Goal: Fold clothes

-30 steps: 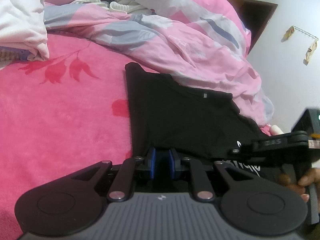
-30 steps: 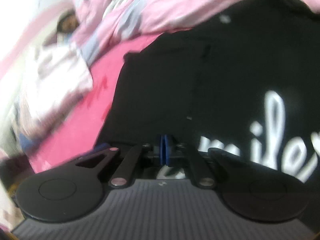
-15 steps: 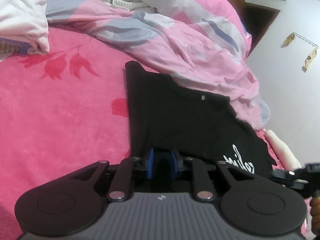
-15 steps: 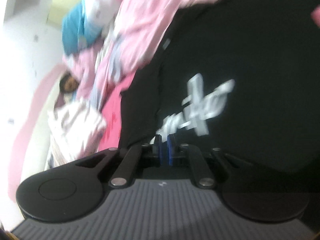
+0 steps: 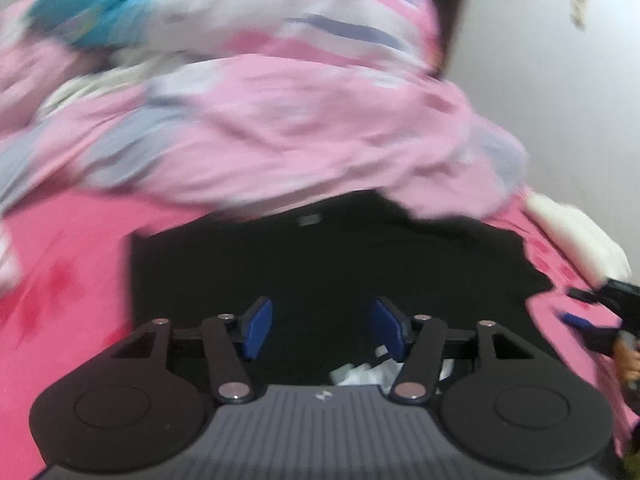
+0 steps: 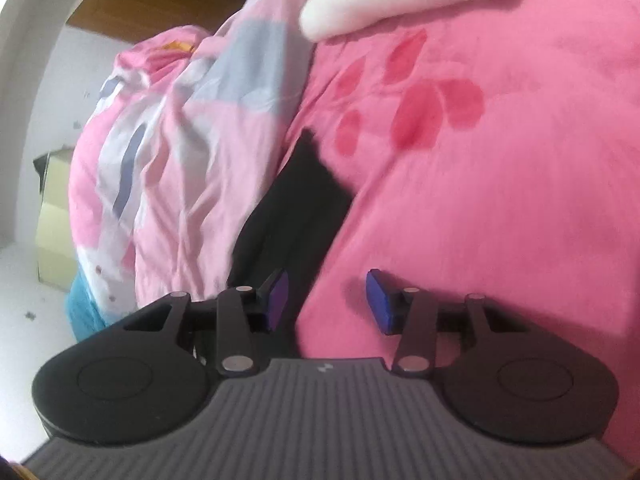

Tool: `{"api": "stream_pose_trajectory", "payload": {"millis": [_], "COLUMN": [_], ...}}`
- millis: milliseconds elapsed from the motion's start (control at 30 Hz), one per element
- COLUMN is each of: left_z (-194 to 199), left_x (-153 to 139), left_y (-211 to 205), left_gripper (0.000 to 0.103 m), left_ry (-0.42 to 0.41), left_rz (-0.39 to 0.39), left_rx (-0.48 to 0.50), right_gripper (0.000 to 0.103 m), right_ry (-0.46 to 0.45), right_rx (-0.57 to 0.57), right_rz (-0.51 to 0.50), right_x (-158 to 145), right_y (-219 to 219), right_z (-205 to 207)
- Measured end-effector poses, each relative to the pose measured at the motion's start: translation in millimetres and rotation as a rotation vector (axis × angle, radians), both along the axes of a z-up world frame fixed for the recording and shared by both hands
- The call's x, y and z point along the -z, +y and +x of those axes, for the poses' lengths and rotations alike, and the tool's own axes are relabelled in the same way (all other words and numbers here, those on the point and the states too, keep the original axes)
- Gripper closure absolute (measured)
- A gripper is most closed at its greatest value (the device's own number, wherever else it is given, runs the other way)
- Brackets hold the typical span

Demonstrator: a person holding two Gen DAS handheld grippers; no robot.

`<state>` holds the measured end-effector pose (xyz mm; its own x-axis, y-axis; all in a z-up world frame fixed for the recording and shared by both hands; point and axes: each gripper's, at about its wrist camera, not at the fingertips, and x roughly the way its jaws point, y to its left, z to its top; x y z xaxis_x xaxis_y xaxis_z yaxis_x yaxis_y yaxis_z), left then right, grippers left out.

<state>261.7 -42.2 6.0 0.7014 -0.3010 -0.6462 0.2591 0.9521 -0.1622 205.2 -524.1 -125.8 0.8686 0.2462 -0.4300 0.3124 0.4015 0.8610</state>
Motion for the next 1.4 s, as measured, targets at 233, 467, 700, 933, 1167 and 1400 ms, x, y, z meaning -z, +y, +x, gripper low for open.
{"api": "stream_pose_trajectory", "payload": {"millis": [233,467,700,933,1167,1400], "left_z": [89.5,160.1,188.5,199.4,203.9,204.6], "left_x": [7.9,50.8,81.7,103.4,110.8,107.2], "left_y": [-157.6,-286.0,-368.2,-400.9,-399.0,-383.9], "left_gripper": [0.040,0.040,0.041,0.058,0.080,0.099], "left_ry": [0.029,0.137,0.175,0.200,0.182,0.154], "left_rz": [-0.021,-0.040,0.032,0.127,0.119,0.076], "left_rx": [0.243,0.362,0.453,0.406,0.364,0.352], "right_gripper": [0.063,0.064,0.071,0.084,0.099,0.100], "right_ry": [-0.019,-0.053,-0.080,-0.091,-0.097,-0.118], "right_rx": [-0.020,-0.110,-0.108,-0.072,0.000,-0.004], "right_rz": [-0.121,-0.423,-0.445,-0.372,-0.266,-0.282], "right_x": [-2.7,-6.6,-4.2,1.5,11.2,10.6], "right_y": [-6.6,21.5,20.7,6.6,-6.8,-4.1], "right_z": [37.9,51.0,48.5,43.5,42.2,45.5]}}
